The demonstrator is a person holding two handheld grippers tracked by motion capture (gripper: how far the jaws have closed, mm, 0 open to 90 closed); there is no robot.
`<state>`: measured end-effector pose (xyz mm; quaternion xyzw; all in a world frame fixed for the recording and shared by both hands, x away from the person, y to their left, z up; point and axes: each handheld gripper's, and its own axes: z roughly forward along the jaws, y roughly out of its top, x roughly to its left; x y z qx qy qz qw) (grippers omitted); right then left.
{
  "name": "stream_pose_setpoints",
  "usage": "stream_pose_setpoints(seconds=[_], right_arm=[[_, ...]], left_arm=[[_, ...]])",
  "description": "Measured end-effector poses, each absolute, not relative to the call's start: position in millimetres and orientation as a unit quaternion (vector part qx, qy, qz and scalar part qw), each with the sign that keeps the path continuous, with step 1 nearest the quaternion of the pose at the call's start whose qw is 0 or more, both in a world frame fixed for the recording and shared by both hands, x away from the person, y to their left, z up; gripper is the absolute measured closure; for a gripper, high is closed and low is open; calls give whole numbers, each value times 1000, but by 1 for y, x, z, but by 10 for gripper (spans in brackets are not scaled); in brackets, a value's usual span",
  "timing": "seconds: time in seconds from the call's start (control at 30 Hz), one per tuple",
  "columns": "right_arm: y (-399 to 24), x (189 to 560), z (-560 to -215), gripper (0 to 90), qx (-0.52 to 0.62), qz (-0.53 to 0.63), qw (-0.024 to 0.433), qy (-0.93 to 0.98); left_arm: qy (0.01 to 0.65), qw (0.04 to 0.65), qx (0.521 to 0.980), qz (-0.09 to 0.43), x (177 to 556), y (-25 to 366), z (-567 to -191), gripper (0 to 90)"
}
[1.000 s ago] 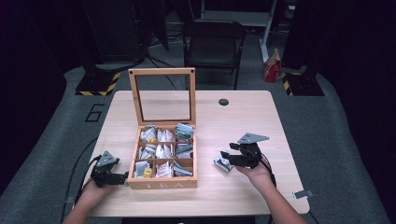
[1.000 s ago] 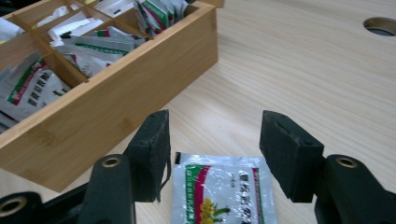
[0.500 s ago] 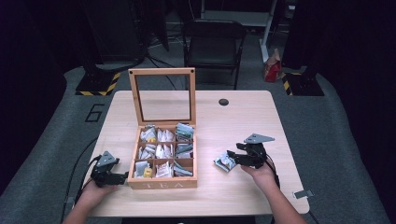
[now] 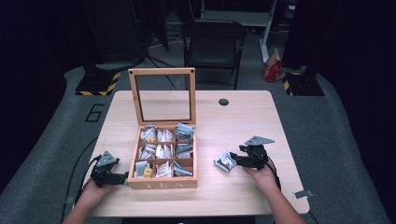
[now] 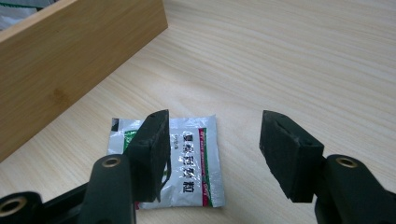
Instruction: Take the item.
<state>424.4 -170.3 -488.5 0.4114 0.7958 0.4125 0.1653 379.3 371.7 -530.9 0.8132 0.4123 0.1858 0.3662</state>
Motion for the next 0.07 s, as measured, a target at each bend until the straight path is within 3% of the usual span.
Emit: stream_pose_setpoints(seconds=[0.07], right_arm=[[-170,424,-489,423,416,411,165,794]], left_arm=[[412,366,813,186,379,372,-531,150]])
